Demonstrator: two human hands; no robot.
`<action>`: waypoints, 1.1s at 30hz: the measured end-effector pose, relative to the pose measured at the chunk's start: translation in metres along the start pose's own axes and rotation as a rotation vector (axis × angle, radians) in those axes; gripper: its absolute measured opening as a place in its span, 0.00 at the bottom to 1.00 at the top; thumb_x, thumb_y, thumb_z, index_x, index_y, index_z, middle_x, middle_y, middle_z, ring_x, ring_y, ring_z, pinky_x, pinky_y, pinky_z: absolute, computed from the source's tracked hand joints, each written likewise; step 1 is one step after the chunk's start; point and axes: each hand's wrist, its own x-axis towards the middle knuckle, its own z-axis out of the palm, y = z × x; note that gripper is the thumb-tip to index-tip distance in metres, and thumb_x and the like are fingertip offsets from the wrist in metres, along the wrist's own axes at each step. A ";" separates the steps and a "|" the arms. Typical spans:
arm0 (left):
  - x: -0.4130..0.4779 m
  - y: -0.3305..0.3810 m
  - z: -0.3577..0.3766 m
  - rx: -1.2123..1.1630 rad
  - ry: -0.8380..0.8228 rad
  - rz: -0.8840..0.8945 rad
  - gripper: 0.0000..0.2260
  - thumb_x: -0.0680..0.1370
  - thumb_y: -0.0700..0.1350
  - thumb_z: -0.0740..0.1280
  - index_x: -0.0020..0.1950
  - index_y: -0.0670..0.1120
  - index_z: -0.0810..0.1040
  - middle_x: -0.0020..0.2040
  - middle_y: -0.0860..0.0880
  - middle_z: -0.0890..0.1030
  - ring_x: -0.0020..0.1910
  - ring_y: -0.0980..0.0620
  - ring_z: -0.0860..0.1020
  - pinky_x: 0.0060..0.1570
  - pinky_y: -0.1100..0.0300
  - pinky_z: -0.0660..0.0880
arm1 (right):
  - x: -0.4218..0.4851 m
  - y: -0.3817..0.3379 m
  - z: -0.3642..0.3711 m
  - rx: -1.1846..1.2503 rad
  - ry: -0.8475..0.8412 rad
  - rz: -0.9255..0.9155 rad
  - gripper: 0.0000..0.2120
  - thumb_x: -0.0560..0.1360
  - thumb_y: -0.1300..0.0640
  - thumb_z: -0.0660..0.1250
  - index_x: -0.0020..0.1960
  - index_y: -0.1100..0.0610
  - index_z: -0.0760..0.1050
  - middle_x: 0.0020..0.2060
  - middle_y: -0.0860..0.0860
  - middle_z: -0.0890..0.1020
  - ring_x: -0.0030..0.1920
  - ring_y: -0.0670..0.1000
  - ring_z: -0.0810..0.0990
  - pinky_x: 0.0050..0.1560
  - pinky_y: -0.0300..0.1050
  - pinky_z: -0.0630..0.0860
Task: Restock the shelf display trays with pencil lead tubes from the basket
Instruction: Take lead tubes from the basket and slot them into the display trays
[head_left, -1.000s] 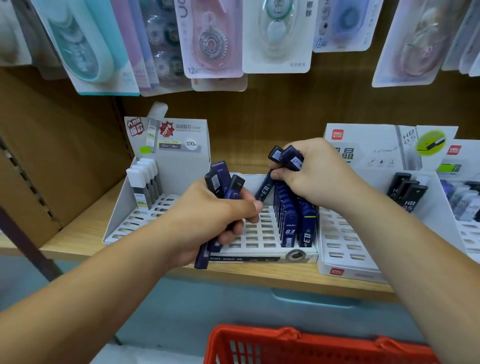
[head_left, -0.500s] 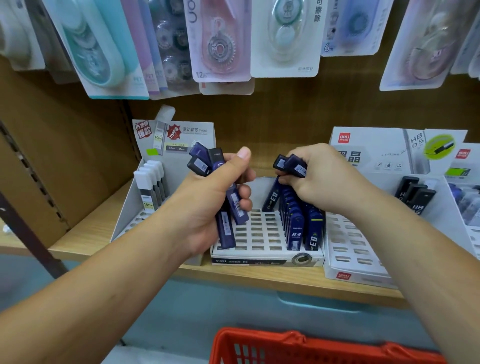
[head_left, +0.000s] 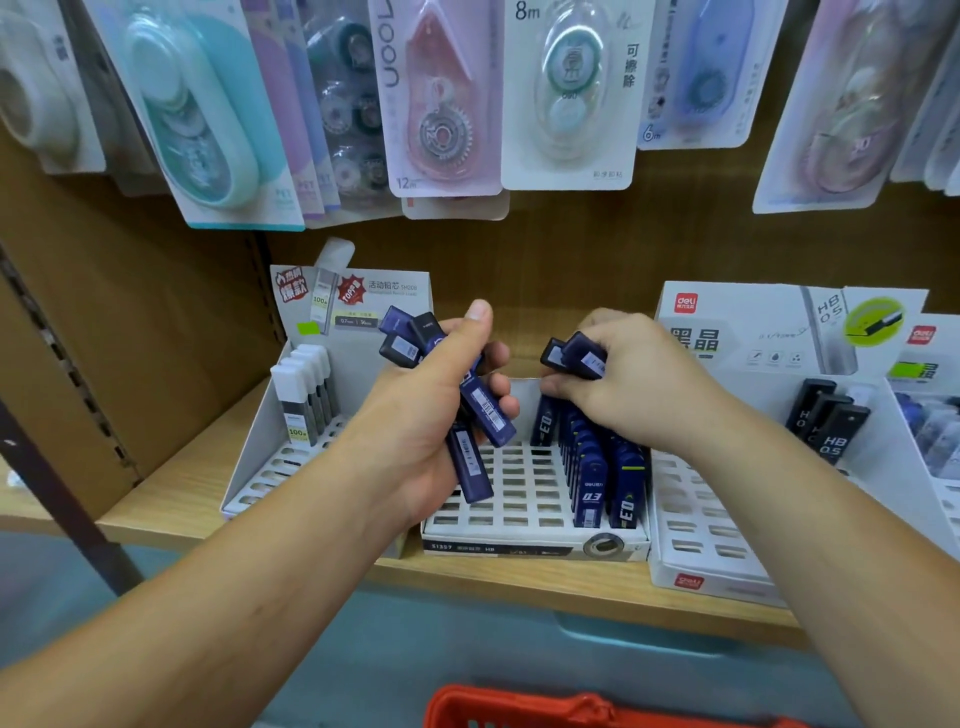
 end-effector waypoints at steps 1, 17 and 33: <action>0.000 0.000 0.000 -0.005 0.004 -0.002 0.10 0.78 0.51 0.73 0.53 0.47 0.77 0.40 0.48 0.81 0.33 0.54 0.77 0.34 0.59 0.79 | 0.000 -0.002 -0.002 0.003 -0.017 -0.005 0.09 0.74 0.44 0.76 0.43 0.47 0.80 0.44 0.44 0.78 0.45 0.49 0.80 0.49 0.54 0.79; 0.009 -0.011 0.029 0.101 0.109 0.119 0.15 0.80 0.55 0.71 0.47 0.44 0.73 0.29 0.50 0.77 0.26 0.53 0.77 0.23 0.63 0.71 | -0.031 -0.019 -0.030 0.670 -0.139 0.160 0.11 0.72 0.58 0.79 0.49 0.61 0.81 0.23 0.48 0.78 0.19 0.43 0.72 0.20 0.35 0.66; 0.010 0.007 -0.007 0.438 -0.063 0.114 0.14 0.83 0.51 0.68 0.57 0.39 0.79 0.41 0.45 0.80 0.26 0.52 0.70 0.21 0.64 0.61 | -0.028 -0.005 -0.030 0.748 -0.074 0.181 0.07 0.78 0.57 0.73 0.53 0.58 0.80 0.39 0.59 0.87 0.20 0.48 0.66 0.25 0.39 0.63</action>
